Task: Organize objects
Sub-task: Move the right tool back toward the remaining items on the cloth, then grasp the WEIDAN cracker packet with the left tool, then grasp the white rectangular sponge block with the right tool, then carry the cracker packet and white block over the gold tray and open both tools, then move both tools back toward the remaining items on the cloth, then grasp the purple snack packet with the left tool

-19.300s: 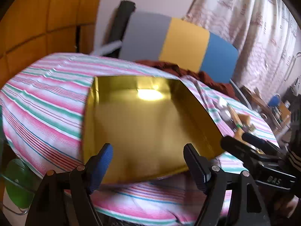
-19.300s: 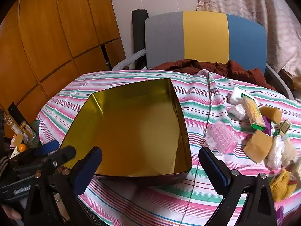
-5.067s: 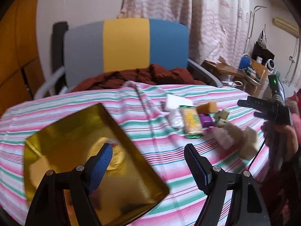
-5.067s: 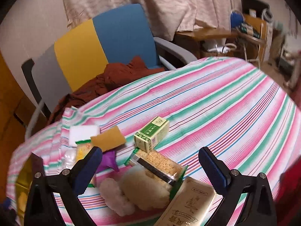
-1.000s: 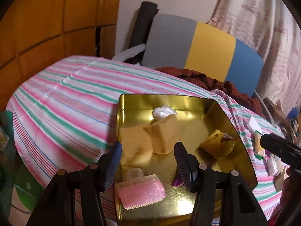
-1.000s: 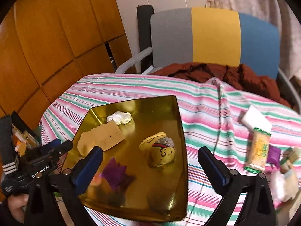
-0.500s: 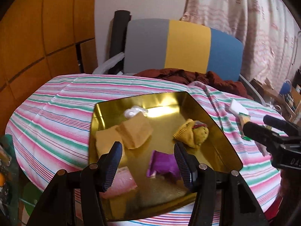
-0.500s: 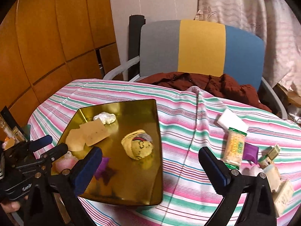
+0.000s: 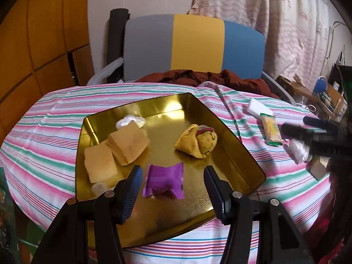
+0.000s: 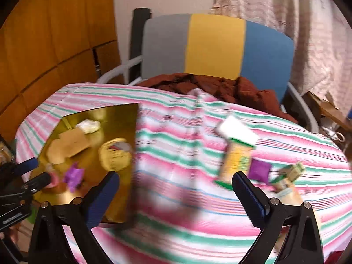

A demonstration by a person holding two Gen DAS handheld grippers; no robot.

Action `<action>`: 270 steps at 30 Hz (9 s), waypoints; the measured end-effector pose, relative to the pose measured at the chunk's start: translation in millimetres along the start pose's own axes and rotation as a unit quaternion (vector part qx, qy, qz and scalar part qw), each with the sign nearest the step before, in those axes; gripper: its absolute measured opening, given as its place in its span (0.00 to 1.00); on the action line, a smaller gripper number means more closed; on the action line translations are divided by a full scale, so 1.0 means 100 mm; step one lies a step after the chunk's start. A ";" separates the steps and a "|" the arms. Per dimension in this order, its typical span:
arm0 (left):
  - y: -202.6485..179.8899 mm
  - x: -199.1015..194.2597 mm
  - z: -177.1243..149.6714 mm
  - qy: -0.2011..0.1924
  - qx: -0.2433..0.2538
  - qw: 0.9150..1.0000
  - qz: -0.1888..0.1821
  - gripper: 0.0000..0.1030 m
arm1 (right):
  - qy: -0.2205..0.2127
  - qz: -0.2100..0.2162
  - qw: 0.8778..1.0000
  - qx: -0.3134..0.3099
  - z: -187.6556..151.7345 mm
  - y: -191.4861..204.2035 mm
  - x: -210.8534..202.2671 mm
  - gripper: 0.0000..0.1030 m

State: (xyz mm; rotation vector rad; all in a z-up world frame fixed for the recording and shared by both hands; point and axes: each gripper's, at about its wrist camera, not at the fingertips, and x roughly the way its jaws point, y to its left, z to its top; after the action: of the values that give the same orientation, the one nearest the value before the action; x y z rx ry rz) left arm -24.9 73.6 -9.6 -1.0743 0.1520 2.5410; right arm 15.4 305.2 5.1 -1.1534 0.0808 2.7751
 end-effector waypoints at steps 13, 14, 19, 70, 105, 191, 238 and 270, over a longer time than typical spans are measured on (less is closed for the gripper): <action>-0.24 0.07 0.09 0.009 0.029 0.999 -0.019 0.56 | -0.011 -0.119 0.966 0.230 -0.18 -2.05 0.15 1.00; -0.27 0.08 0.11 0.010 0.032 0.999 -0.020 0.56 | -0.001 -0.120 0.960 0.252 -0.23 -2.14 0.17 1.00; -0.60 0.17 0.26 0.015 0.057 0.997 -0.054 0.56 | 0.004 -0.097 0.936 0.337 -0.35 -2.46 0.16 1.00; -2.28 1.62 0.28 0.132 0.085 0.980 -0.119 0.45 | 0.000 -0.046 0.956 0.289 -0.26 -2.26 0.11 1.00; -2.04 1.64 0.11 0.073 0.064 0.975 -0.201 0.45 | 0.233 0.004 0.971 -0.054 0.76 -1.30 2.29 0.78; 0.38 0.04 0.00 -0.011 -0.066 0.998 0.019 0.59 | -0.016 0.014 0.999 -0.042 -0.11 0.75 0.03 1.00; -1.78 0.60 0.51 0.056 0.112 0.976 -0.179 0.59 | 0.001 -0.116 0.908 0.403 -0.71 -2.65 -0.19 1.00; -3.07 2.14 0.80 0.143 0.193 0.945 -0.224 0.47 | 0.006 -0.064 0.909 0.412 -0.70 -2.66 -0.12 1.00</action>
State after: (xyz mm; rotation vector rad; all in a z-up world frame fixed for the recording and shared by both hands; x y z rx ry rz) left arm -98.0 440.4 -91.7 -1.1540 0.4128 1.8485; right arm 111.2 559.7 -35.1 -0.8787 1.0191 2.1996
